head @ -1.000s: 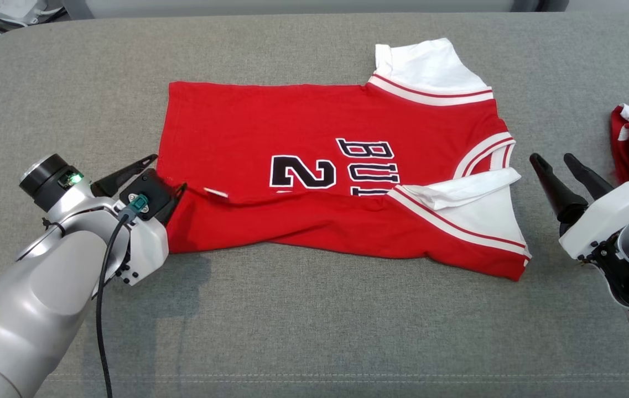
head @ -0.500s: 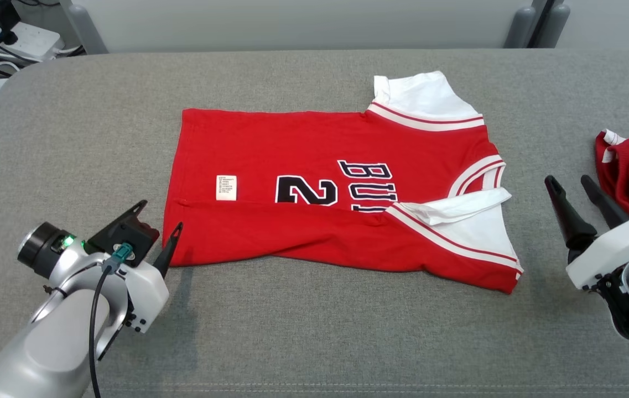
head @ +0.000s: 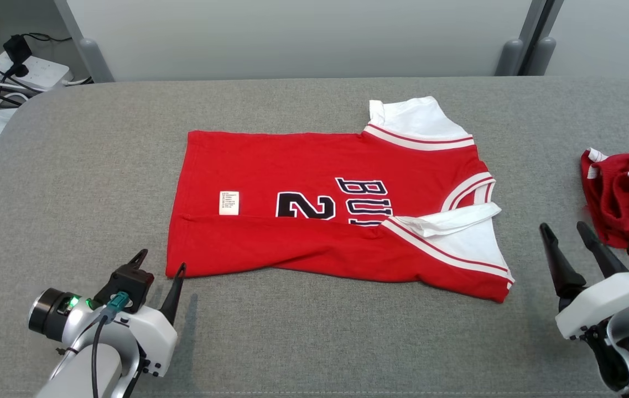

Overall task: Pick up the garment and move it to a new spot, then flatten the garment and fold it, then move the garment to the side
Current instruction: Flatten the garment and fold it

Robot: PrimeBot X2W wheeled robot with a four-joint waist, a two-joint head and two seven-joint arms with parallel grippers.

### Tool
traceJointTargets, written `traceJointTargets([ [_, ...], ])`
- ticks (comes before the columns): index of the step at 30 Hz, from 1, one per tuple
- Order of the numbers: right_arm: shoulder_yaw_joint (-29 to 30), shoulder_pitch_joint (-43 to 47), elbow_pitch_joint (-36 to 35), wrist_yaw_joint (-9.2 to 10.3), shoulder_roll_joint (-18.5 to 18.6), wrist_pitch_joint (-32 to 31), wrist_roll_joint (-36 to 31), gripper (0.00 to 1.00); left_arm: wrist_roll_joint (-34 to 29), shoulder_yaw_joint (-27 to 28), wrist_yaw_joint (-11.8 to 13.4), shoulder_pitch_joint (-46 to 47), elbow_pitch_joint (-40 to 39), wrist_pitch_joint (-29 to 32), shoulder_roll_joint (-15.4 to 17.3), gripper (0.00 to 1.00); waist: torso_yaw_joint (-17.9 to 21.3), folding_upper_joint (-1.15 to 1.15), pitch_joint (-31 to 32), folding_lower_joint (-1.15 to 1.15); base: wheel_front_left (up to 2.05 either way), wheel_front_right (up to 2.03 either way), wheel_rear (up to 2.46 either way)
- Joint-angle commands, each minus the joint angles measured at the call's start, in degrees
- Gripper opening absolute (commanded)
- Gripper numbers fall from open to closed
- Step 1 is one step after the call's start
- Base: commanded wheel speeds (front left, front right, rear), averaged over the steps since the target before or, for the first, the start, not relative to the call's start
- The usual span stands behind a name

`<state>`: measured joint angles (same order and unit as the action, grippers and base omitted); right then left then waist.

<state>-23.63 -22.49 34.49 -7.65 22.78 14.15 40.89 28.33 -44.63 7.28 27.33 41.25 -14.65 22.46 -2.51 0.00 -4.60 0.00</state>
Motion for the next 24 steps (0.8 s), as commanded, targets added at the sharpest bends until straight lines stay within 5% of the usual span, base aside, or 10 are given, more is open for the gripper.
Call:
traceJointTargets([
  [1, 0.67, 1.91, -0.95, 0.16, -0.33, 0.78, -1.15, 1.00, -0.37, 3.43, 1.04, 0.41, -1.49, -0.34, 1.61, 1.00, 0.04, 0.00, -0.06, 0.00, 0.00, 0.00, 0.00],
  [11, 1.73, 7.92, 1.14, 0.16, -7.72, 0.83, 1.84, 1.00, -3.55, 8.17, 0.09, -2.24, -2.95, -0.35, -0.31, 1.00, -0.64, 0.00, -1.37, 0.00, 0.00, 0.00, 0.00],
  [24, 3.42, 7.50, 5.00, 0.16, -9.76, 0.85, 4.39, 1.00, -7.64, 11.40, -2.12, -2.39, -2.08, -0.35, -2.35, 1.00, -1.83, 0.00, -2.65, 0.00, 0.00, 0.00, 0.00],
])
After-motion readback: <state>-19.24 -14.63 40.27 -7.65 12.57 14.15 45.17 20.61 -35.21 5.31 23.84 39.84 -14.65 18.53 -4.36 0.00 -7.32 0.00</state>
